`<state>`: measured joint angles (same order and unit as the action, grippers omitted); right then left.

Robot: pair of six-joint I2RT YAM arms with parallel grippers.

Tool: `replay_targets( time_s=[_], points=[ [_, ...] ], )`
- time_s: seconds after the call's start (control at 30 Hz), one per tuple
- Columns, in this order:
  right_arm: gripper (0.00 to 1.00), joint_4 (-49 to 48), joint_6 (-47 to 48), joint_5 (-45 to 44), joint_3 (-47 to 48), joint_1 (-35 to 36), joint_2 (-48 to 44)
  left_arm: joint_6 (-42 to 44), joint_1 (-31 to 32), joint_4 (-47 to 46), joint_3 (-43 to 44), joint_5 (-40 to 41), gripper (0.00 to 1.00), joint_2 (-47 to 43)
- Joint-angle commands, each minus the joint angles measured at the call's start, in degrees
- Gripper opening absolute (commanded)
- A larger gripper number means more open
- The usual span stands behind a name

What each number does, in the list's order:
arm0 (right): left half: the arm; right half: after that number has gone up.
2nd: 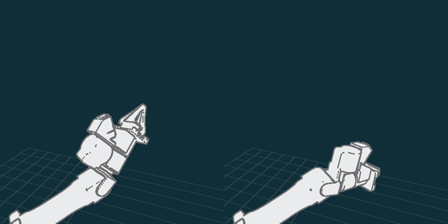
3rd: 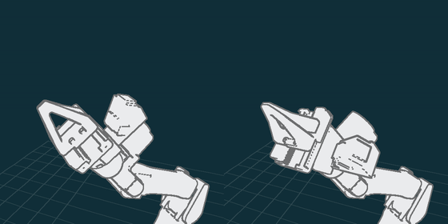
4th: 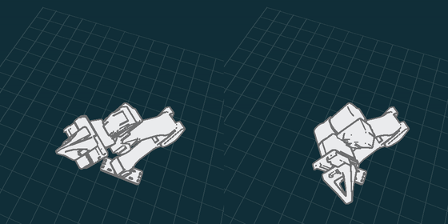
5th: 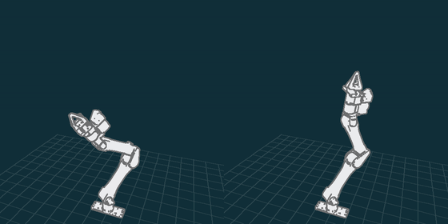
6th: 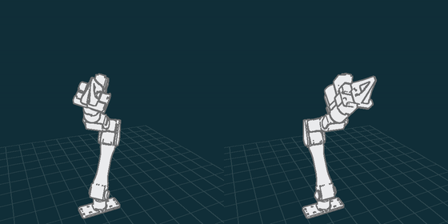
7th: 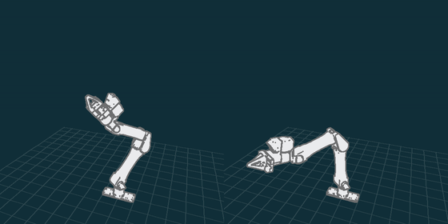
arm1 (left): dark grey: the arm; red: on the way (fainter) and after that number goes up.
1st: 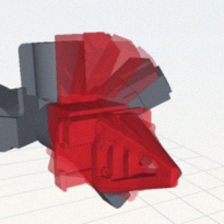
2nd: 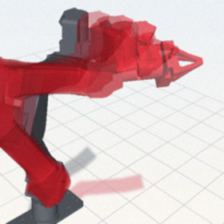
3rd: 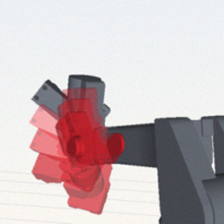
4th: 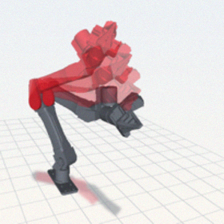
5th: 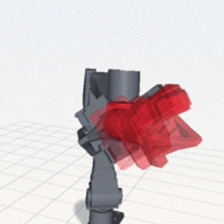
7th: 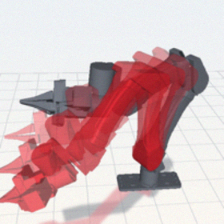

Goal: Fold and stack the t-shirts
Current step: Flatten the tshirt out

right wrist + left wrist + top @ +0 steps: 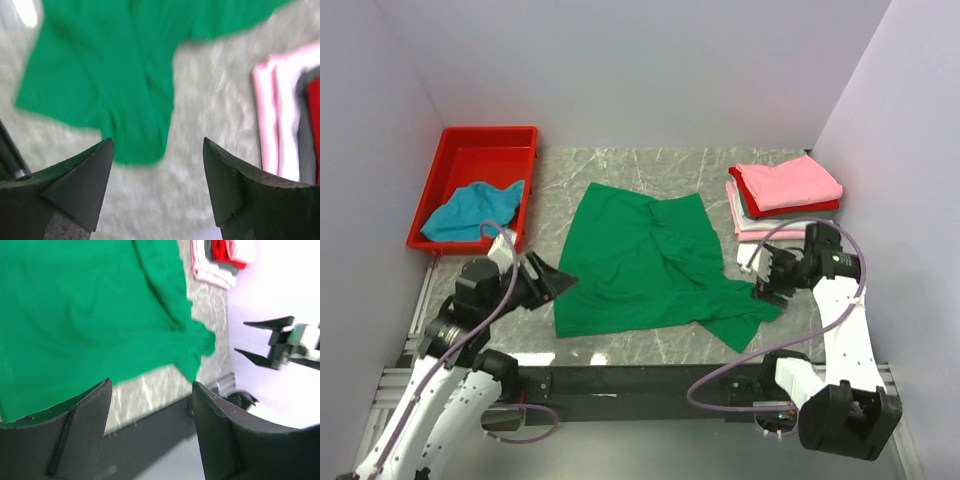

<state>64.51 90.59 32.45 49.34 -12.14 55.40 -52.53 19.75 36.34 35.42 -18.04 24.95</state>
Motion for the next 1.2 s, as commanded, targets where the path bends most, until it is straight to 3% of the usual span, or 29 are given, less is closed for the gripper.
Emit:
replay_targets(
  time_s=[0.0,0.03,0.07,0.13,0.17,0.23,0.27,0.4,0.53,0.63,0.9,1.17],
  points=[
    [0.77,-8.7,-18.4,11.3,3.0,5.7,2.6,7.0,-0.2,-14.9,0.8,3.3,0.70,10.3],
    [0.75,-18.1,-25.8,9.9,3.0,13.6,3.9,8.3,-0.4,-18.5,0.8,4.4,0.72,13.9],
    [0.73,-22.9,-39.6,8.2,3.6,17.5,7.4,9.8,-0.5,-22.1,1.9,5.3,0.72,17.9],
    [0.72,-35.7,-52.5,0.0,5.1,26.9,11.9,13.7,-1.6,-30.7,7.1,7.3,0.73,31.5],
    [0.71,-37.9,-62.8,-2.4,9.5,28.6,18.3,14.8,-2.4,-32.9,9.9,7.1,0.72,36.3],
    [0.66,-37.2,-69.9,-3.4,17.1,29.7,26.5,18.5,-3.6,-33.4,16.6,8.6,0.72,50.9],
    [0.65,-35.8,-73.4,-1.6,26.0,29.6,35.1,19.6,-4.1,-32.7,24.0,9.1,0.71,59.9],
    [0.61,-31.0,-74.3,-2.2,43.1,30.1,52.6,24.5,-6.3,-25.3,43.2,10.8,0.68,78.6],
    [0.57,-20.2,-72.5,-2.7,59.7,31.0,68.6,26.3,-8.0,-16.8,60.9,9.8,0.63,92.4],
    [0.56,-17.2,-72.2,-3.3,66.0,31.6,72.5,26.9,-8.3,-12.6,66.7,8.6,0.59,98.9],
    [0.56,-16.3,-71.0,-7.7,62.9,33.5,73.4,24.9,-8.3,-14.5,67.7,1.6,0.56,104.8],
    [0.53,-13.6,-70.5,-10.1,63.4,33.9,75.6,24.1,-8.2,-12.0,67.2,1.4,0.56,107.4]
  ],
)
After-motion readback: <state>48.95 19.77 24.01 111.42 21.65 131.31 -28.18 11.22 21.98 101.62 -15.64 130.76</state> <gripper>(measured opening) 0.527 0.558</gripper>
